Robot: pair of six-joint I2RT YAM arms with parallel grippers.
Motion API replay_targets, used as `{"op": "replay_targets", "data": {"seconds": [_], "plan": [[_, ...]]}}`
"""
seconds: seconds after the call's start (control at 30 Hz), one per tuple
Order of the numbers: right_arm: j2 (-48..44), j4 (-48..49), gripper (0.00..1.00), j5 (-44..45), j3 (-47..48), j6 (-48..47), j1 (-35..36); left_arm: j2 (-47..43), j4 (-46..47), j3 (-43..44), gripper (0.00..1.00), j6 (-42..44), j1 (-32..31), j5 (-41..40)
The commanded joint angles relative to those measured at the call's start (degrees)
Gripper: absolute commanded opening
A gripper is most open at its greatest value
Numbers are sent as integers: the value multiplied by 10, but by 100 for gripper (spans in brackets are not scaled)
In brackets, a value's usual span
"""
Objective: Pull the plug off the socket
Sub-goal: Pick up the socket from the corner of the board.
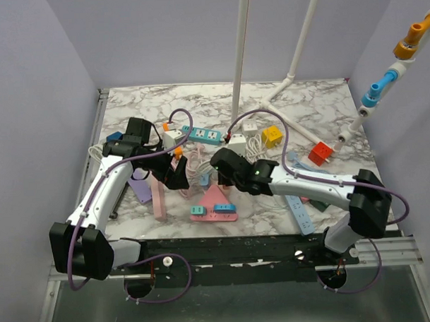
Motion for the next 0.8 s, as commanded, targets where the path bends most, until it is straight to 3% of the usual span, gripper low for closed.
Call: {"op": "replay_targets", "data": {"seconds": [0.0,0.17,0.47,0.63,0.77], "plan": [[-107,225,17,-9,-62,-131,2,18,45,-5,99,-14,5,53],[-144,259,17,-12,-106,-191,2,57,56,26,99,-13,7,70],[-165,271,16,-19,-150,-171,3,140,96,15,98,-48,9,149],[-149,286,14,-47,-149,-190,2,145,152,5,98,-56,9,157],[-143,297,8,-75,-155,-229,2,153,163,45,98,-36,8,176]]}}
